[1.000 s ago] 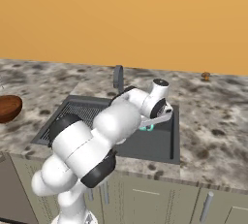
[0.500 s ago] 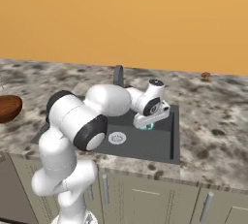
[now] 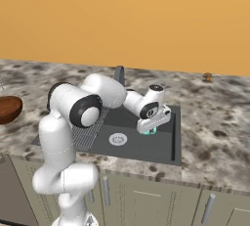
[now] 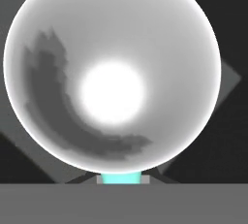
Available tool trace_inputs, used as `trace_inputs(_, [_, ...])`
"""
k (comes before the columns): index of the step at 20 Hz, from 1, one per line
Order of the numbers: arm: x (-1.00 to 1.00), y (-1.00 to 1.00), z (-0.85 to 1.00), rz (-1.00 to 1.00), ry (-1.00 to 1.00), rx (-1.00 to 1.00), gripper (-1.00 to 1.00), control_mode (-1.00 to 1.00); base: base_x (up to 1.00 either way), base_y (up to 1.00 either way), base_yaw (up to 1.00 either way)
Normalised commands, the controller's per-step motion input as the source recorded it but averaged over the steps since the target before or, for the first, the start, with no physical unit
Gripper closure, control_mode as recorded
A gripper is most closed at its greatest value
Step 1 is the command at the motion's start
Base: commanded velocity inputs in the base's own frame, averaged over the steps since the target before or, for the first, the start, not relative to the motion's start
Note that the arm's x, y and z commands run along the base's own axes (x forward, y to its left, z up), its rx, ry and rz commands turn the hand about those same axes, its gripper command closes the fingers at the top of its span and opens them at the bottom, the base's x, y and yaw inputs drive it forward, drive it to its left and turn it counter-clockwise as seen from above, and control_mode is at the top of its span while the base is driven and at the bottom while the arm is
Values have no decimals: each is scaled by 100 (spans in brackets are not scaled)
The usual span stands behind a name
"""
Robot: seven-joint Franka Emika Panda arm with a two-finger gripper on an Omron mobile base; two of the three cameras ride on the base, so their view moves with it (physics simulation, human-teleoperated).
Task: Pick the mug and place it in the sink. Pick the bowl and place it in the open cabinet and then close the cabinet.
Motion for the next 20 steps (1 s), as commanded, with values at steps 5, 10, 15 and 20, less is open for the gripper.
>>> trace_inputs(5, [16, 0, -33, 1, 0, -7, 100, -100, 0, 0, 0])
trace_inputs(10, [9, 0, -35, 3, 0, -6, 100, -100, 0, 0, 0])
trace_inputs(15, [7, 0, -31, 5, -9, -8, 100, -100, 0, 0, 0])
trace_inputs(20, [18, 1, -45, 11, -15, 1, 100, -100, 0, 0, 0])
